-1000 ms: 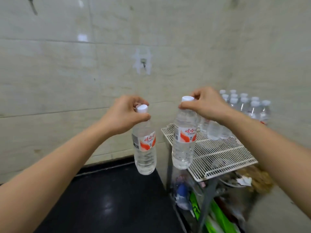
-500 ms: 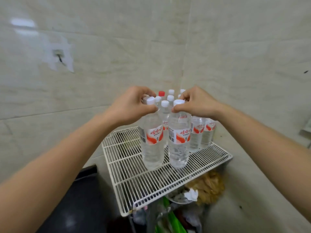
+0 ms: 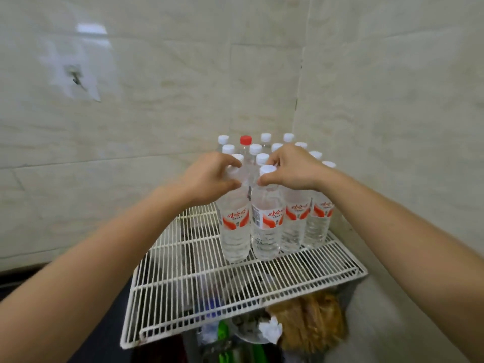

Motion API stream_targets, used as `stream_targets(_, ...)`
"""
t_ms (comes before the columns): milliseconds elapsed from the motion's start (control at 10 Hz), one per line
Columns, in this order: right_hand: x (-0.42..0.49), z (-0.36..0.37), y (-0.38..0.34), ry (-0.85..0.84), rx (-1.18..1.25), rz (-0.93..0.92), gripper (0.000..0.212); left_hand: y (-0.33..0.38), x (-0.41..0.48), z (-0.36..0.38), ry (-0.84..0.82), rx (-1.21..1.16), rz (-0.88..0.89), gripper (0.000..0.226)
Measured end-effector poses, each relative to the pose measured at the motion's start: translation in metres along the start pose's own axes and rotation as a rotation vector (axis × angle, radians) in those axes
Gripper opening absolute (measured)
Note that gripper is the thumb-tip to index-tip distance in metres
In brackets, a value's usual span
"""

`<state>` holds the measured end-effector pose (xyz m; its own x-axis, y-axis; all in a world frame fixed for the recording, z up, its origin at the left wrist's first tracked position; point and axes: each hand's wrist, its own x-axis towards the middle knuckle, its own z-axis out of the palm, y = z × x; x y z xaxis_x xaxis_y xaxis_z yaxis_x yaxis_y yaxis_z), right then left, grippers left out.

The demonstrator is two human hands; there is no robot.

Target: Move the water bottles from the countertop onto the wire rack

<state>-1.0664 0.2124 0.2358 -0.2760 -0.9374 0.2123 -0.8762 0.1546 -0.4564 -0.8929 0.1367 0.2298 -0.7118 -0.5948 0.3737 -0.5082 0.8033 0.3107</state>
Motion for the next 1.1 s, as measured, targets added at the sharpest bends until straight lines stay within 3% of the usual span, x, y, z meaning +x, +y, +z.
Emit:
stream_targets(100, 0.008, 0.001, 0.004, -0.016, -0.023, -0.056, 0.053, 0.004, 0.004, 0.008, -0.024, 0.03, -0.067, 0.046)
stream_targets(600, 0.022, 0.004, 0.018, -0.029, -0.111, -0.047, 0.051, 0.009, 0.026, 0.031, -0.031, 0.098, -0.12, 0.049)
stream_targets(1000, 0.024, 0.002, 0.019, -0.1, -0.171, -0.046, 0.047, 0.004, 0.021, 0.035, 0.072, -0.011, -0.139, 0.042)
stream_targets(1100, 0.014, -0.003, 0.018, 0.077, -0.093, -0.1, 0.038, 0.0, 0.015, 0.045, 0.131, -0.025, -0.111, 0.045)
